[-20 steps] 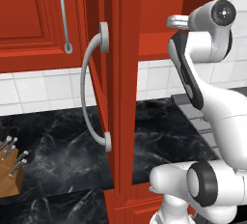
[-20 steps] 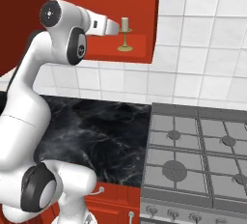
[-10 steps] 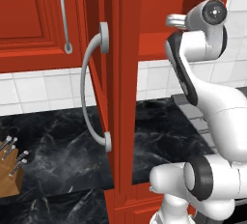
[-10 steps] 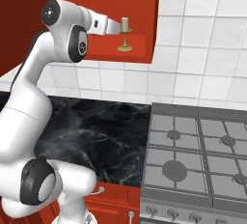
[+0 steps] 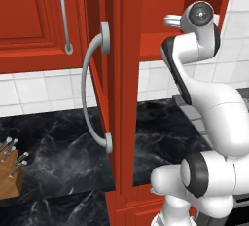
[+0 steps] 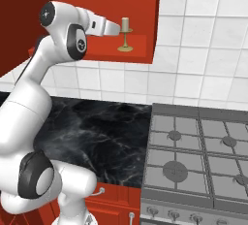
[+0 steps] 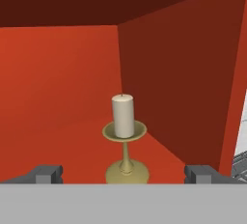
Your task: Get the candle and the wine from the cabinet and move them to the dining counter.
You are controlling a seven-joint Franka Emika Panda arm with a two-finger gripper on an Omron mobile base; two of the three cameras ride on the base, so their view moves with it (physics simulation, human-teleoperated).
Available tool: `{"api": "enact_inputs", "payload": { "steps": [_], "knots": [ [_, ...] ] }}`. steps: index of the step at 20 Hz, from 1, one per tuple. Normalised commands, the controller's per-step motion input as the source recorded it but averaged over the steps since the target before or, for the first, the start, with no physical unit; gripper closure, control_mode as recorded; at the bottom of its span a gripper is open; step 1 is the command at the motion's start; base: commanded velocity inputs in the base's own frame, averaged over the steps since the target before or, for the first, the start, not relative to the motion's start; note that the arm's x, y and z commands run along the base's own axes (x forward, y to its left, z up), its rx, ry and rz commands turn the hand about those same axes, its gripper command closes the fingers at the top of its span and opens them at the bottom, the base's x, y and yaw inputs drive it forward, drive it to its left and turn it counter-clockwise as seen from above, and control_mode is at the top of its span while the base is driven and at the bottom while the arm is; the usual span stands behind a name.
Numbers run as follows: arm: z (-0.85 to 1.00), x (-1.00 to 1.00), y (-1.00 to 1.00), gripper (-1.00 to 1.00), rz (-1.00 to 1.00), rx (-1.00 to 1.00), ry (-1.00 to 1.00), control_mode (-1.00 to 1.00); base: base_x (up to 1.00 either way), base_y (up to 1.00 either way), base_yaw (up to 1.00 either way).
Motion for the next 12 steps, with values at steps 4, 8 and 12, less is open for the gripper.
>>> {"api": "enact_inputs", "payload": {
  "steps": [4,8,12],
  "knots": [
    [0.00,0.22,-0.04,-1.00,-0.06,0.00,0.00,-1.00,0.00,0.00,0.00],
    [0.00,0.25,-0.07,-1.00,-0.02,0.00,0.00,-1.00,0.00,0.00,0.00],
    [0.00,0.30,0.00,-1.00,0.00,0.00,-0.01,-1.00,0.00,0.00,0.00]
  ]
}}
